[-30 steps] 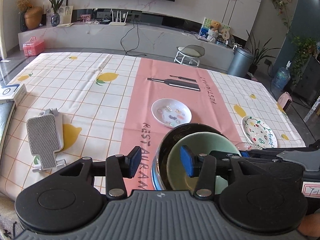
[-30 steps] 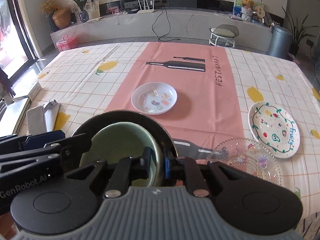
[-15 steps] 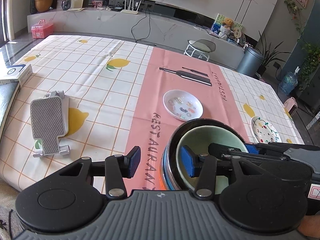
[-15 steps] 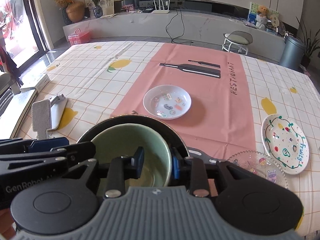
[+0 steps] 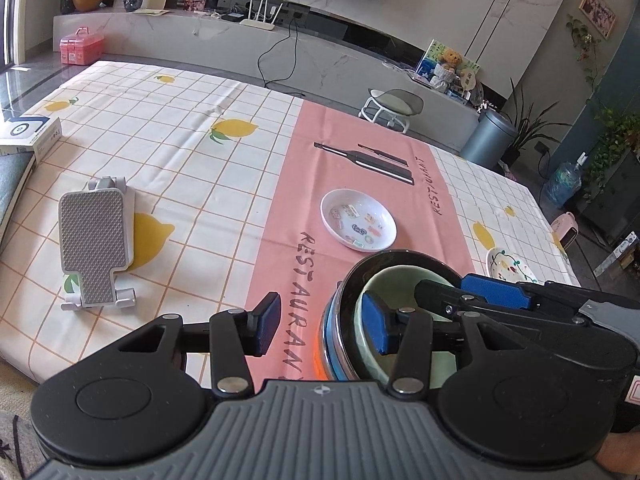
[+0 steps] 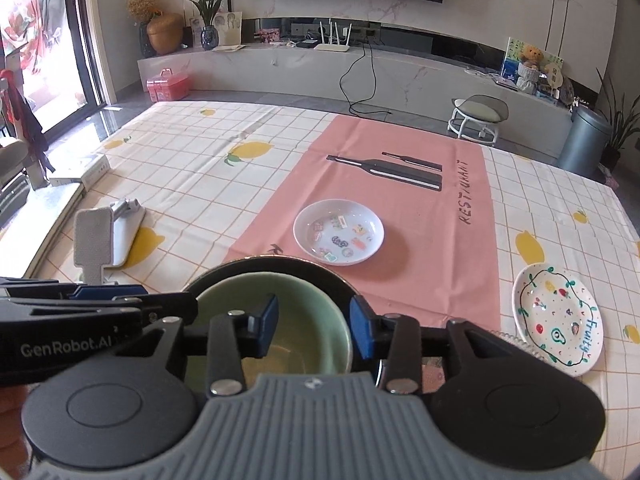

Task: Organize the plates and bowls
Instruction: 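Open both grippers and lift them off the green bowl's rim, then move both grippers to the clear glass plate and close on its rim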

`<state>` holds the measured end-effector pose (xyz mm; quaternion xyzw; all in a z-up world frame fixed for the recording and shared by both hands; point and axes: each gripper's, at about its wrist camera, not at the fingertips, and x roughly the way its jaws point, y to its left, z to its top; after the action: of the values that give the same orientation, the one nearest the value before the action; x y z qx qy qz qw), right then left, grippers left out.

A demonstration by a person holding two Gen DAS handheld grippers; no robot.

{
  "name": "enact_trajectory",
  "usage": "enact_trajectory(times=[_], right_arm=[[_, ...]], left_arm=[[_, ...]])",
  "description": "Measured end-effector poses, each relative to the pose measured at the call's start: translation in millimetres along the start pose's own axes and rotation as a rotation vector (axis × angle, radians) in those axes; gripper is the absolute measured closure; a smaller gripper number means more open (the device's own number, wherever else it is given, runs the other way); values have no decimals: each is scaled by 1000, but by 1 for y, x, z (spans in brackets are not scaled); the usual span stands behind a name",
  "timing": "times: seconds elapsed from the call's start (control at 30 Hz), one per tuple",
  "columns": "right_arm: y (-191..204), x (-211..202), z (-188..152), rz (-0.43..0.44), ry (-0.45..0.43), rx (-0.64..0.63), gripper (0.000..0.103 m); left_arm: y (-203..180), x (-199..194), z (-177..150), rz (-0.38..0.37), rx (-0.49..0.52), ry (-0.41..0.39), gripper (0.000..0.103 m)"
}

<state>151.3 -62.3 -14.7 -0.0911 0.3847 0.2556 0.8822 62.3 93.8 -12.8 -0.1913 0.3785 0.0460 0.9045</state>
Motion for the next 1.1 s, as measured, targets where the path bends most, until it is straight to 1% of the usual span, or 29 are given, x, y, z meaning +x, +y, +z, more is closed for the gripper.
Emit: enact_trajectory(times=[0.07,0.1,0.13,0.17,0.27,0.4,0.53,0.7,0.73,0.83,0.93,1.1], right_arm=[[0,-4,1,-10,-26,-1,51],[2,-6,2,-39,-39,-13,41],[3,-7,2,-70,-56,-31,35],[3,-9,2,-81,-69,-44,35],[-4,-11,4,-62,-74,-23,34],[-12,-12,5,-69,-73,-3,23],[-21,-15,5,-68,-81,19,16],[-30,-22,7,-65,-98,22,3],[-33,-24,8,-58,-106,28,3],[-42,-29,11,-47,-113,58,3],[-50,-34,15,-44,-104,77,3],[-74,-54,16,-41,-157,116,3]], left_arm=[[1,-1,1,-10,-11,-1,48],[2,-1,1,-18,-14,0,48],[3,-1,1,-26,-17,3,48],[2,0,1,-30,-17,4,48],[-1,0,1,-28,-2,4,48],[-3,-1,0,-33,11,0,45],[-7,-4,0,-39,14,-17,37],[-12,-17,1,-90,5,-48,25],[-14,-20,2,-91,5,-56,23],[-24,-26,4,-64,34,-71,23],[-39,-29,8,-56,72,-75,23],[-67,-33,11,-94,115,-39,23]])
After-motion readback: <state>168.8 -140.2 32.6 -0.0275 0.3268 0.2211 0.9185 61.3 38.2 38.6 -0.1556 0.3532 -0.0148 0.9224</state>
